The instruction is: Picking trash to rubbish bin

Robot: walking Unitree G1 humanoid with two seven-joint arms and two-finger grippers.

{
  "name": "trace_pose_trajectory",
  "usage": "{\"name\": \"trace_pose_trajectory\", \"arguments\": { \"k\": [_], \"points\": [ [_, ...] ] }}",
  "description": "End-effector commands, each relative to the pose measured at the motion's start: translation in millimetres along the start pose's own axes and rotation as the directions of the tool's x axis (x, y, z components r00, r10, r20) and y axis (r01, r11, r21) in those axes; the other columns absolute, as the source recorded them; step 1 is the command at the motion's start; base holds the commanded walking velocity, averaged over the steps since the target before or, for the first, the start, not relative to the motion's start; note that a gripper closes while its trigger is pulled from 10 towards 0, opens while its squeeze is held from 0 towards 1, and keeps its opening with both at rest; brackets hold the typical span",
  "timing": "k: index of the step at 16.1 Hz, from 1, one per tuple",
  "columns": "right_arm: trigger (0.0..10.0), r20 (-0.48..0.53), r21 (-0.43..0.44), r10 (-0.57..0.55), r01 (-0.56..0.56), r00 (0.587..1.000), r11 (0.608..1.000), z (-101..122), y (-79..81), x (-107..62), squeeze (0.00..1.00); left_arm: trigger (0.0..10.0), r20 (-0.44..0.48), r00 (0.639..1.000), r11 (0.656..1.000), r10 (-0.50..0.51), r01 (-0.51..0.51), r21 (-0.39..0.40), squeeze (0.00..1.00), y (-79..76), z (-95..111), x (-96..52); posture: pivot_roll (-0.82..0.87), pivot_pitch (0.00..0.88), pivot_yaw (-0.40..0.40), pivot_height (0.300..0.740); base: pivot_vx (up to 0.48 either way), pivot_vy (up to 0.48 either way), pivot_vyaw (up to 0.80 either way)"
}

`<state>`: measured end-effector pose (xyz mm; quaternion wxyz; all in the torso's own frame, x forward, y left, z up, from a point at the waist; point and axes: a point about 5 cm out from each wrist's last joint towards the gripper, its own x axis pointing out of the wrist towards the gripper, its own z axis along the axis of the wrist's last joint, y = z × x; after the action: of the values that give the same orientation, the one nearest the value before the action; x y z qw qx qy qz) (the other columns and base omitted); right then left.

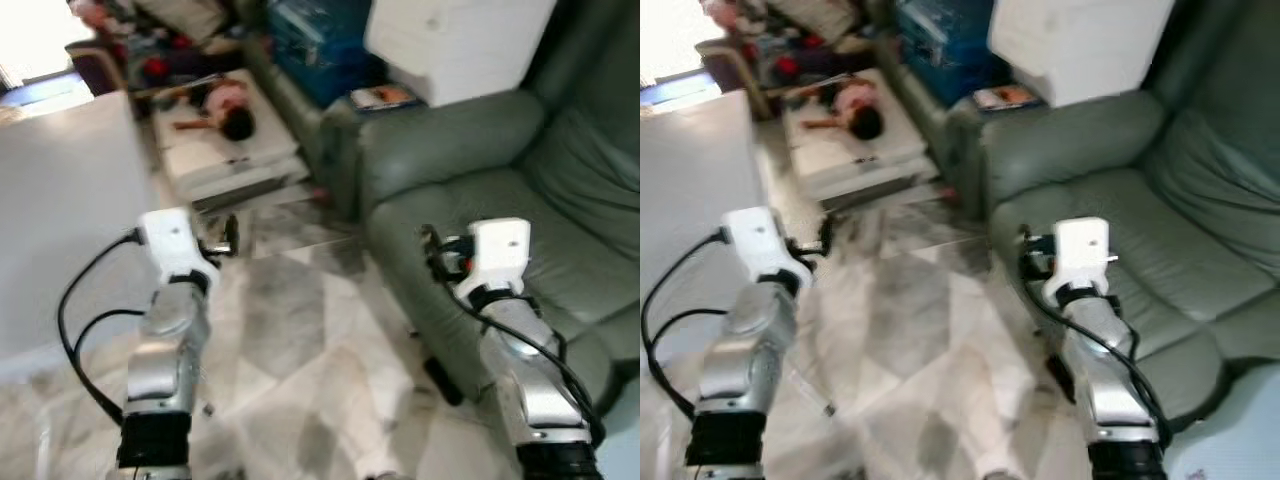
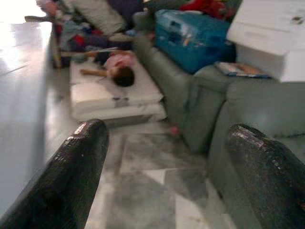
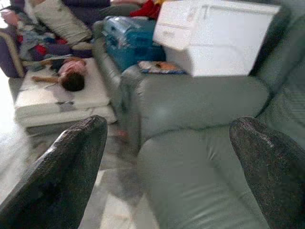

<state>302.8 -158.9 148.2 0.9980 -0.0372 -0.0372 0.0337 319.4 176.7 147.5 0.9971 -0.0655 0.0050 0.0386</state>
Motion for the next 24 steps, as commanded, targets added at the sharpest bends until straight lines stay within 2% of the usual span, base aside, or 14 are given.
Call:
{"name": "trace_pose_trajectory", "arguments": {
  "k": [1, 3, 13, 18, 21, 24],
  "points": [
    [10.0, 0.017, 0.012, 0.026, -0.027, 1.000, 1.000, 4.5, 9.9, 1.4, 0.00, 10.0, -0.013, 0.999, 0.999, 0.042, -0.041, 0.015, 0.00, 13.5, -1.8, -1.3, 0.00, 0.112, 0.044, 0.740, 0.000, 0.000, -0.80],
    [10.0, 0.017, 0.012, 0.026, -0.026, 1.000, 1.000, 4.5, 10.0, 1.3, 0.00, 10.0, -0.018, 0.999, 0.999, 0.046, -0.046, 0.011, 0.00, 13.8, -2.3, -1.3, 0.00, 0.112, 0.044, 0.740, 0.000, 0.000, -0.68],
    [10.0, 0.018, 0.008, 0.033, -0.033, 0.999, 0.999, 4.5, 9.9, 2.0, 0.00, 10.0, -0.045, 0.997, 0.997, 0.071, -0.071, -0.017, 0.00, 15.1, -5.2, 1.8, 0.00, 0.105, 0.039, 0.740, 0.000, 0.000, 0.00],
    [10.0, 0.017, 0.008, 0.033, -0.033, 0.999, 0.999, 4.4, 9.7, 2.4, 0.00, 10.0, -0.071, 0.995, 0.997, 0.068, -0.070, -0.032, 0.00, 14.6, -8.0, 2.3, 0.00, 0.105, 0.039, 0.740, 0.000, 0.421, 0.00],
    [10.0, 0.014, 0.008, 0.033, -0.033, 0.999, 0.999, 4.1, 10.1, 2.2, 0.00, 10.0, -0.075, 0.995, 0.997, 0.067, -0.069, -0.016, 0.00, 14.4, -9.5, 1.7, -0.01, 0.107, 0.039, 0.740, 0.000, 0.472, 0.00],
    [10.0, 0.007, 0.008, 0.029, -0.029, 1.000, 1.000, 3.7, 9.8, 2.7, 0.00, 10.0, -0.076, 0.996, 0.999, 0.044, -0.046, -0.028, 0.00, 11.7, -9.7, 1.6, 0.00, 0.110, 0.039, 0.740, 0.000, 0.000, -0.22]
  ]
}}
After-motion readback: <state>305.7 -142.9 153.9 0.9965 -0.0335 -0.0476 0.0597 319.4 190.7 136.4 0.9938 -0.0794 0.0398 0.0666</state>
